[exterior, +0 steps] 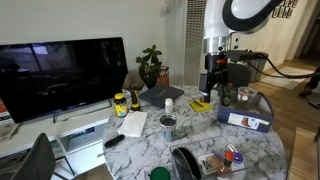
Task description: Take the plastic cup out of the box
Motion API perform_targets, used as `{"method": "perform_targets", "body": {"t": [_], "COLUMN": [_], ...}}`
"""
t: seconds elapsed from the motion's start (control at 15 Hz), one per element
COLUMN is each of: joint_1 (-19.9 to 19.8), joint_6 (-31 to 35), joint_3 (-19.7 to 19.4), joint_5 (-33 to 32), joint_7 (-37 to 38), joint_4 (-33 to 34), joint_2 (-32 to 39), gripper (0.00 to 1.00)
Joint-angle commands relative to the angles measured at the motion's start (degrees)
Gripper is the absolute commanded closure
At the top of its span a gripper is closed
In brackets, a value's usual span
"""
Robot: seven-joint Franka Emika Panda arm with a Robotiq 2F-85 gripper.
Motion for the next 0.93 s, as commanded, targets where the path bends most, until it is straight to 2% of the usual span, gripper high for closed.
{"method": "perform_targets", "body": {"t": [0.0,0.13,0.6,0.67,0.87], "joint_1": [-1.4,-3.5,-12.7,-11.6,-12.3], "joint_6": [2.6,4.3,10.3,8.4,8.6], "joint_3": [-2.9,-5.6,-15.2,-13.8,-14.4], "joint_5": [6.5,8.6,9.9,7.6,7.6], "joint_7": [0.0,-0.7,0.6,0.1,-0.8], "joint_4": [-0.2,-2.8,-15.3,-10.5,-11.1], "joint_2": [-1.0,-3.1,-5.1,-2.8,-2.6], "gripper": [0.00,0.00,0.00,0.00,0.00]}}
